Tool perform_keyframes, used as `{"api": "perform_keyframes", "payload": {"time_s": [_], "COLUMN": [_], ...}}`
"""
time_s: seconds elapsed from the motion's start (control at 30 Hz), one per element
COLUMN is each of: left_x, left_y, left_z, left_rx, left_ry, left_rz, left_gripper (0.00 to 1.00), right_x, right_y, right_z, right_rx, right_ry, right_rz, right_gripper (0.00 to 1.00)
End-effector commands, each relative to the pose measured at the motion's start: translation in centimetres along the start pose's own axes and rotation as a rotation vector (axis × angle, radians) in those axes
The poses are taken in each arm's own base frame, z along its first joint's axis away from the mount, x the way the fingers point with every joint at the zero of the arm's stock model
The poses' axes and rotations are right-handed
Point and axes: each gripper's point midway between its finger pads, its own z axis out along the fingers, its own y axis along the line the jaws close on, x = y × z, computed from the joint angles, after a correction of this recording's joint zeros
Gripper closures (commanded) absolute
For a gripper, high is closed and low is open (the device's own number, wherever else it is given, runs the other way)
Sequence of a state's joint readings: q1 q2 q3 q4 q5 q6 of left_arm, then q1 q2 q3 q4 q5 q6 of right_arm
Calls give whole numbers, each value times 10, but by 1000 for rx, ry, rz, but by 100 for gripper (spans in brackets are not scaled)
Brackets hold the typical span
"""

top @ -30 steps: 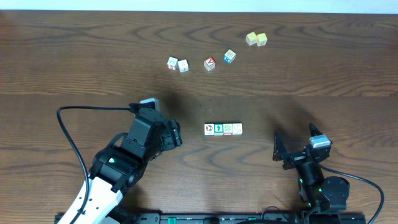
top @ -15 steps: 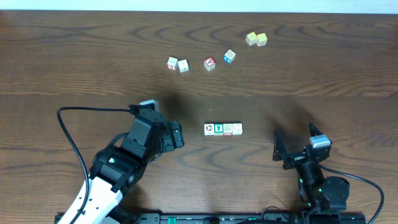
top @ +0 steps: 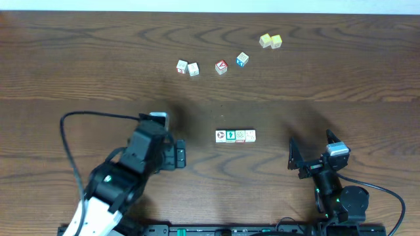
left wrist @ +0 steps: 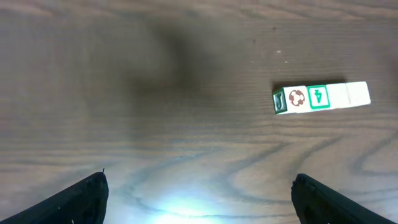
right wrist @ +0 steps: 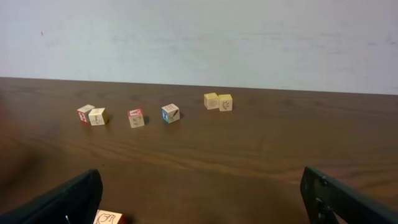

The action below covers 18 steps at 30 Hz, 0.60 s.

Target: Lift 4 blocks

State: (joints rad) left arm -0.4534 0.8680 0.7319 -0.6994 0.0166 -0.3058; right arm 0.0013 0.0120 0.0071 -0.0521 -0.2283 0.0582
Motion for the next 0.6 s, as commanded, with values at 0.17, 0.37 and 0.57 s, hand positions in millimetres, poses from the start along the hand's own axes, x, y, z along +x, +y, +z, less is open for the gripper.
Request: {"api": "perform_keyframes", "payload": {"time_s": [0.17,0.37,0.57], "left_x": [1,-4,-9], "left_y": [25,36,44], "left_z": [-17,-33,-36], "left_rx": [58,86,67], "left_ry": [-214,-460,-587], "left_rz": [78,78,77], "left_gripper": [6,6,6], "right_x": [0,0,0], "right_y": [-3,-3,-3], "right_z": [0,0,0], "right_rx": [13,14,14], "right_ry": [-2,-2,-2], "right_rz": [-15,-15,-15], "right_gripper": [1,1,1]}}
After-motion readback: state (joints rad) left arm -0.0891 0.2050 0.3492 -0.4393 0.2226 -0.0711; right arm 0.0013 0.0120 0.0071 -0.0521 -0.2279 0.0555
